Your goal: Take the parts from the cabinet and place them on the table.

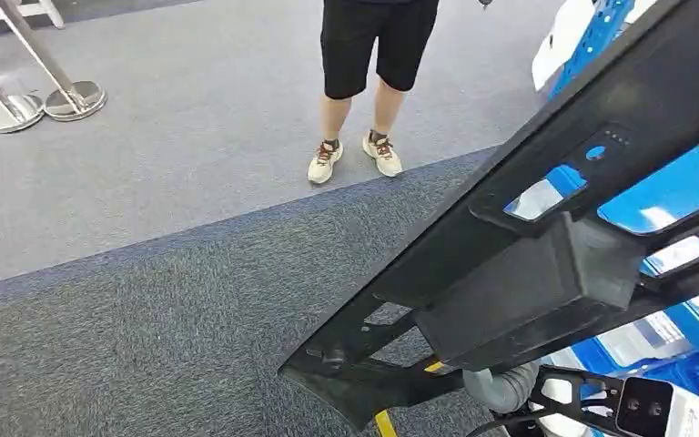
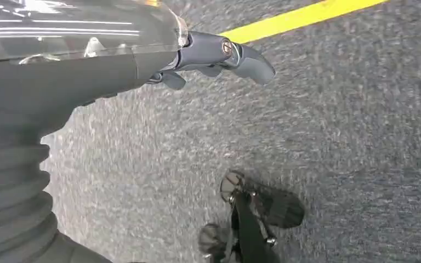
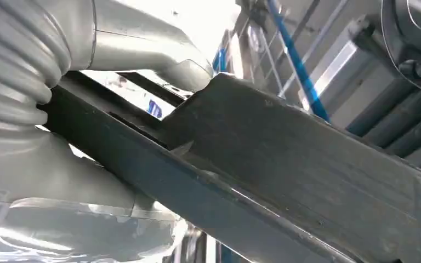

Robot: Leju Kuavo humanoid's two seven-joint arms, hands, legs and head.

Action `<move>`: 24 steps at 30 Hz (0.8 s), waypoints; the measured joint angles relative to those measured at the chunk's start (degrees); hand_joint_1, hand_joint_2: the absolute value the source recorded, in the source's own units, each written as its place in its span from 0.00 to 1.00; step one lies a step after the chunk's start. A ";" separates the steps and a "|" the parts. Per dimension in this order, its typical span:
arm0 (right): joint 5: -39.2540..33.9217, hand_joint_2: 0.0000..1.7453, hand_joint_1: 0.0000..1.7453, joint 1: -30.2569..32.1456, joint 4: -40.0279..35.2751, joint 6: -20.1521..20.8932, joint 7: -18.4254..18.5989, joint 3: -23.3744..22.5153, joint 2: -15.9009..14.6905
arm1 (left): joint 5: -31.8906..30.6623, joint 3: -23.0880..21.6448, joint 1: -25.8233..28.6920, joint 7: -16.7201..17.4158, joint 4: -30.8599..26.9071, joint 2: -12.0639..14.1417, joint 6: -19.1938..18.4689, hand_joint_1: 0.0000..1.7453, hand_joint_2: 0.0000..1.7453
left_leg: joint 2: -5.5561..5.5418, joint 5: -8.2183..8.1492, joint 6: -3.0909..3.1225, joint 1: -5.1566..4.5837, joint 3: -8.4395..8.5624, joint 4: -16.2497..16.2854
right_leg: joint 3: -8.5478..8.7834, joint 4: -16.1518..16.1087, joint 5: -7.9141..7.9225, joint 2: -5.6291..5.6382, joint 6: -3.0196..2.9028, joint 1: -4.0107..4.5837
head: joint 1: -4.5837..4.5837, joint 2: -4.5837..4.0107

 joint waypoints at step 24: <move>-0.24 1.00 1.00 -0.43 8.59 -1.64 -0.02 -6.14 4.81 | -0.02 0.55 0.42 -1.79 0.02 -0.85 -0.46 0.00 1.00 | 4.69 0.38 0.33 -0.08 0.07 -0.97 | 0.83 0.39 -4.20 -2.53 -0.14 0.69 | 0.00 0.00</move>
